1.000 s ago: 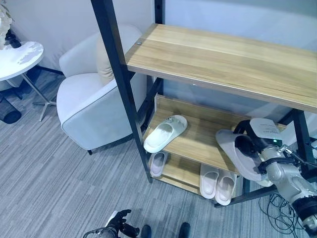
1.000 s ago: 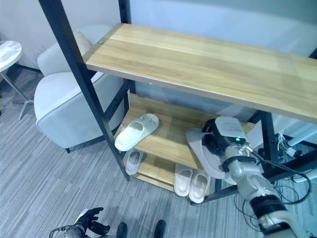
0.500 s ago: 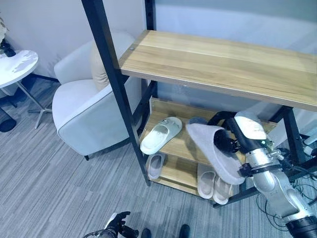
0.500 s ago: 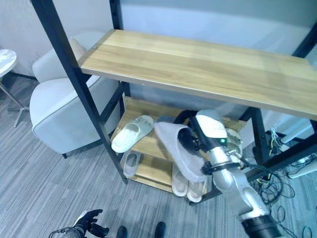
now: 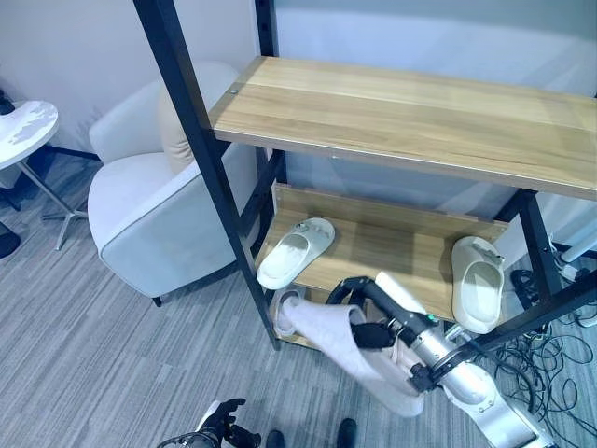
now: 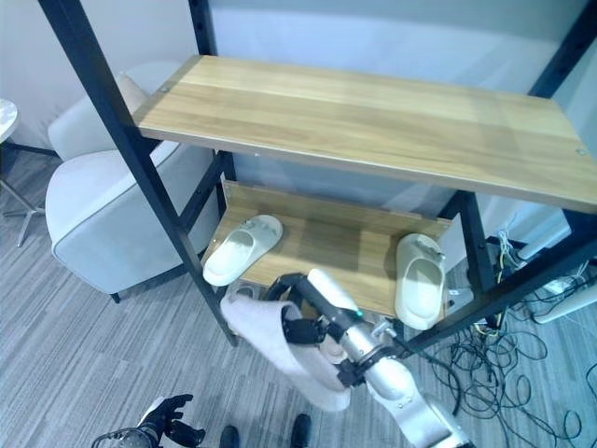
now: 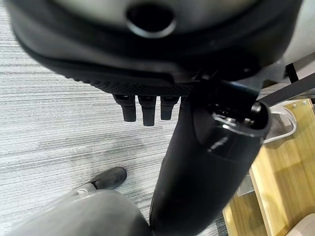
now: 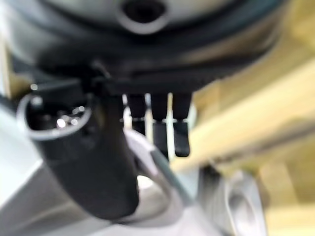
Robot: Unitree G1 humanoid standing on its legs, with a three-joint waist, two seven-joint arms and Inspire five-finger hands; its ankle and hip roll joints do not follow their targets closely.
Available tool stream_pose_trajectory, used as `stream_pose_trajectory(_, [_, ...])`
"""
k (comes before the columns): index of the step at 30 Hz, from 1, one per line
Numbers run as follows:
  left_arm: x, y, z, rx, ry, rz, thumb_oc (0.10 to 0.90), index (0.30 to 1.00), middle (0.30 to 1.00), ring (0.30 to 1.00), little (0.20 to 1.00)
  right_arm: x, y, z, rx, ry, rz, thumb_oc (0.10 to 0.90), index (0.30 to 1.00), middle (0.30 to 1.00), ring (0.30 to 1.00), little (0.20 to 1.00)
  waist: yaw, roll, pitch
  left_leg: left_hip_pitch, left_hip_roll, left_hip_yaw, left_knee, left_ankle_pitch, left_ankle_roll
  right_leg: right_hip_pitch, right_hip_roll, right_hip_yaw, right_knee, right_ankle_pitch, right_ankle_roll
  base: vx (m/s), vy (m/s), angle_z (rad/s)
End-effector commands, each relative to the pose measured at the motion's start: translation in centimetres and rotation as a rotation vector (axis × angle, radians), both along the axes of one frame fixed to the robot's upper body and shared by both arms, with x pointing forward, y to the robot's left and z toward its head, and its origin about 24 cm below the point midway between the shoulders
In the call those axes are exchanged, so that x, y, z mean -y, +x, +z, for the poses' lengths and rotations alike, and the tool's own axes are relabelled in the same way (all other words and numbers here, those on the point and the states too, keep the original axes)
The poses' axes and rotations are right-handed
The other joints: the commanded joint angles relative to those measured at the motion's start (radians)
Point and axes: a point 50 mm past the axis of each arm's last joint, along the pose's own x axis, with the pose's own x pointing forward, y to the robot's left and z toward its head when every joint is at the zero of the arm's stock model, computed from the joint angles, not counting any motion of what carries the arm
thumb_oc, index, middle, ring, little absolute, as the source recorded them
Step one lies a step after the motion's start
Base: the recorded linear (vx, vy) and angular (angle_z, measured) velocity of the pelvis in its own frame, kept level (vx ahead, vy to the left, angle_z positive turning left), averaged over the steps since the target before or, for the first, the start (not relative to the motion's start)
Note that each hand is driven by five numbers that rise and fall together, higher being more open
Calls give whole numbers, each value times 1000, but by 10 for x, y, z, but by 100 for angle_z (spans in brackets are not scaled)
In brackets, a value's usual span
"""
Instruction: Arrange the slippers neatly on the shoe rack.
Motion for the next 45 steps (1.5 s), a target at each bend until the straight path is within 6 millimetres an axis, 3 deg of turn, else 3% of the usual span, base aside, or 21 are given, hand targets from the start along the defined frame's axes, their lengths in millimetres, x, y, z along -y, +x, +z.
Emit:
stream_pose_trajectory(1, [27, 17, 1, 33, -32, -120, 800, 900, 900, 900, 900, -15, 23, 47, 224, 88, 87, 400, 300, 300, 300, 300, 18, 12, 58, -73, 3, 60, 2, 16, -46, -7, -27, 9, 55, -74, 107, -368, -2, 3])
stream_pose_trajectory(3, [29, 41, 11, 107, -20, -127, 800, 900, 900, 900, 900, -20, 37, 47, 239, 52, 92, 400, 300, 300, 300, 300, 24, 23, 135, -140, 12, 58, 9, 48, -29, -135, -32, 15, 175, -100, 89, -396, 5, 10])
stream_pose_trajectory(6, [29, 65, 24, 194, -17, -125, 800, 900, 900, 900, 900, -18, 53, 50, 295, -8, 46, 400, 300, 300, 300, 300, 41, 23, 189, -354, -5, 45, 198, 30, -11, -295, -59, -1, 317, -125, 53, -320, -45, 15])
stream_pose_trajectory(11, [30, 80, 37, 290, -49, -121, 800, 900, 900, 900, 900, 3, 72, 63, 435, -113, -99, 400, 300, 300, 300, 300, 49, 31, 174, -662, -5, 11, 428, -9, 7, -545, -100, -29, 522, -183, 18, -122, -51, 39])
stream_pose_trajectory(12, [32, 82, 39, 305, -60, -122, 800, 900, 900, 900, 900, 6, 74, 65, 451, -116, -122, 400, 300, 300, 300, 300, 48, 30, 161, -711, -3, 0, 478, -47, 3, -591, -104, -12, 576, -223, 22, -41, -36, 31])
stream_pose_trajectory(15, [34, 93, 52, 386, -80, -130, 800, 900, 900, 900, 900, 18, 79, 82, 574, -143, -200, 400, 300, 300, 300, 300, 53, 39, 164, -865, 3, -6, 602, -70, 6, -738, -125, -6, 715, -267, 5, -57, -16, 18])
stream_pose_trajectory(16, [34, 93, 52, 386, -79, -130, 800, 900, 900, 900, 900, 18, 79, 82, 574, -143, -200, 400, 300, 300, 300, 300, 53, 38, 162, -868, 3, -6, 604, -71, 6, -742, -125, -6, 717, -267, 5, -67, -7, 8])
stream_pose_trajectory(17, [35, 101, 62, 450, -88, -130, 800, 900, 900, 900, 900, 27, 83, 99, 676, -163, -256, 400, 300, 300, 300, 300, 55, 46, 159, -976, 5, -8, 691, -90, 8, -848, -142, 2, 813, -295, -6, -79, -8, 7])
stream_pose_trajectory(19, [35, 106, 69, 490, -98, -126, 800, 900, 900, 900, 900, 31, 84, 110, 737, -166, -281, 400, 300, 300, 300, 300, 56, 52, 159, -1041, 1, -10, 748, -103, 11, -913, -150, 8, 874, -312, -13, -58, -15, 9])
stream_pose_trajectory(20, [35, 111, 78, 541, -120, -118, 800, 900, 900, 900, 900, 35, 84, 125, 826, -168, -320, 400, 300, 300, 300, 300, 58, 56, 154, -1147, -5, -17, 854, -125, 14, -1010, -165, 35, 972, -349, -39, -18, -21, 11])
stream_pose_trajectory(25, [35, 125, 106, 688, -188, -59, 800, 900, 900, 900, 900, 45, 87, 177, 1074, -167, -409, 400, 300, 300, 300, 300, 78, 62, 158, -1385, -9, -28, 1107, -208, 38, -1235, -181, 91, 1227, -455, -98, 35, -26, 6])
stream_pose_trajectory(28, [35, 127, 114, 724, -208, -49, 800, 900, 900, 900, 900, 49, 88, 193, 1139, -158, -442, 400, 300, 300, 300, 300, 81, 67, 163, -1485, -10, -37, 1223, -246, 51, -1325, -188, 108, 1343, -496, -112, 80, -21, 2])
stream_pose_trajectory(30, [33, 134, 135, 814, -238, -37, 800, 900, 900, 900, 900, 61, 88, 227, 1266, -175, -523, 400, 300, 300, 300, 300, 83, 75, 200, -1594, -15, -38, 1399, -318, 53, -1425, -208, 136, 1531, -568, -140, 145, -70, 6])
stream_pose_trajectory(33, [31, 135, 138, 825, -241, -33, 800, 900, 900, 900, 900, 62, 88, 237, 1302, -186, -534, 400, 300, 300, 300, 300, 81, 73, 228, -1594, -10, -29, 1443, -345, 54, -1433, -212, 153, 1583, -597, -147, 64, -35, 17])
stream_pose_trajectory(35, [28, 137, 147, 864, -255, -8, 800, 900, 900, 900, 900, 63, 86, 254, 1371, -188, -566, 400, 300, 300, 300, 300, 75, 67, 286, -1594, -7, -18, 1527, -386, 56, -1440, -216, 172, 1670, -628, -154, 70, -57, 2])
stream_pose_trajectory(39, [19, 140, 163, 932, -241, 13, 800, 900, 900, 900, 900, 65, 86, 296, 1515, -267, -645, 400, 300, 300, 300, 300, 78, 47, 396, -1594, 19, 19, 1745, -515, 60, -1456, -216, 241, 1893, -721, -188, 95, -74, 7])
stream_pose_trajectory(45, [17, 125, 158, 915, -252, 27, 800, 900, 900, 900, 900, 78, 96, 307, 1493, -354, -737, 400, 300, 300, 300, 300, 93, 24, 396, -1594, 35, 31, 1898, -617, 62, -1494, -215, 301, 2071, -786, -209, 86, -43, 5])
